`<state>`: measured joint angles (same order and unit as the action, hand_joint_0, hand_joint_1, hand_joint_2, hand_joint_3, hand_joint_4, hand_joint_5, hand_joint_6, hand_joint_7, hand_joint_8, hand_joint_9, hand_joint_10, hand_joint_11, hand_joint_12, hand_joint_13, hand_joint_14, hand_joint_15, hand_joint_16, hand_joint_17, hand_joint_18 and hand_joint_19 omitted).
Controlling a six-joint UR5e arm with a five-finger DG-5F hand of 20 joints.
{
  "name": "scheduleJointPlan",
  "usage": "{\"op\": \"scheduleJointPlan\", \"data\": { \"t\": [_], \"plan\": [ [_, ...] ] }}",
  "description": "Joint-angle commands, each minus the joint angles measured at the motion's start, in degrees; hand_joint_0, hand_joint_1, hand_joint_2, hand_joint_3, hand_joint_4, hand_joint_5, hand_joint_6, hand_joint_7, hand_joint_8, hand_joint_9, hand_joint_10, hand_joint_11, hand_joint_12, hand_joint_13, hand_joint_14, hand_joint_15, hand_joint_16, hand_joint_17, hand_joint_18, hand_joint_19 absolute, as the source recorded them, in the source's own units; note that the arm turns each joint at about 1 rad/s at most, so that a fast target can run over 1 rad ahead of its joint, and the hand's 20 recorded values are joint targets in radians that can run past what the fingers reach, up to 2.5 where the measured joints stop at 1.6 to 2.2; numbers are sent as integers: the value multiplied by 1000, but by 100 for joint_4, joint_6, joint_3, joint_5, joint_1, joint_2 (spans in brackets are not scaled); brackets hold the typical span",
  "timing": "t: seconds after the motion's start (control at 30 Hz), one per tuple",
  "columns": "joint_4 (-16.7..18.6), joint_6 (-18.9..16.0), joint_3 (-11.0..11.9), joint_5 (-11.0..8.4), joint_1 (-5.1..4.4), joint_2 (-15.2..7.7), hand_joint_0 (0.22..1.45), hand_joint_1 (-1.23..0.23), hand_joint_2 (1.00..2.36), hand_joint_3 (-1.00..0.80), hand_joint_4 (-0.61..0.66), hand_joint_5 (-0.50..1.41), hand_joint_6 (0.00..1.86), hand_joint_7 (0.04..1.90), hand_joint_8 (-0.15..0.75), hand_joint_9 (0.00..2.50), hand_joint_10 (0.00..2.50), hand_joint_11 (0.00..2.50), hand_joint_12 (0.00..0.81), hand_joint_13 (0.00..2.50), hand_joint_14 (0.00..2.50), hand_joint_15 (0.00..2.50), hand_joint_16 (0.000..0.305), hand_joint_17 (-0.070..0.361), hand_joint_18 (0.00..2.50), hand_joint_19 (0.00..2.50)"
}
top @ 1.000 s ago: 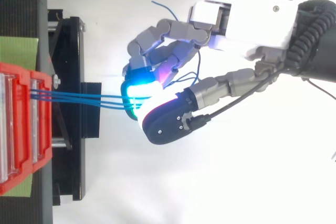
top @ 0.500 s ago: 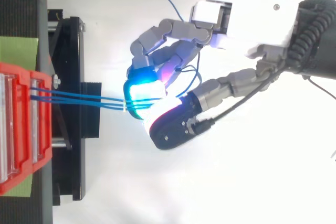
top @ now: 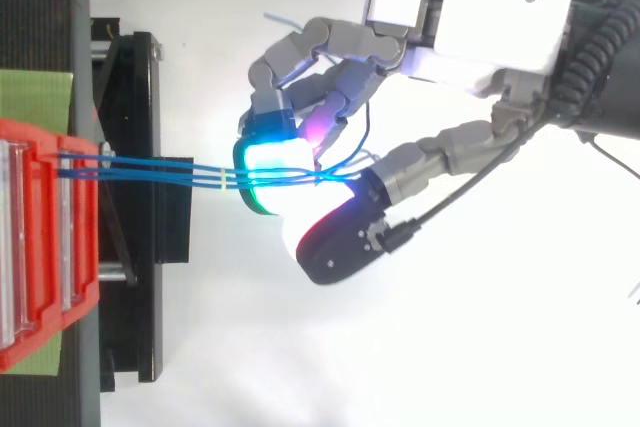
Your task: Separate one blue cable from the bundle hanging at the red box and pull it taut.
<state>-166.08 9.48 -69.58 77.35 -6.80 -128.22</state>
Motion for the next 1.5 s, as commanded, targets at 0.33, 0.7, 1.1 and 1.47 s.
{"op": "scheduleJointPlan", "data": {
  "t": [0.33, 0.7, 1.1, 1.47],
  "plan": [
    [67, 19, 5, -1, 12, -2, 605, -629, 1004, -452, 97, -152, 898, 1171, 317, 1061, 18, 613, 273, 555, 7, 156, 33, 73, 489, 310],
    [67, 2, -3, -10, 12, -2, 655, -818, 1002, -467, 115, -176, 911, 1098, 296, 988, 20, 624, 281, 528, 6, 152, 34, 77, 471, 295],
    [76, 28, 5, -10, 12, -2, 560, -505, 1000, -500, 120, -161, 887, 1068, 315, 1034, 18, 608, 282, 534, 6, 149, 35, 79, 472, 310],
    [76, 19, -3, -10, 12, -2, 638, -800, 1023, -194, 95, -166, 894, 1284, 311, 1018, 19, 636, 282, 535, 7, 151, 34, 78, 472, 301]
  ]
}}
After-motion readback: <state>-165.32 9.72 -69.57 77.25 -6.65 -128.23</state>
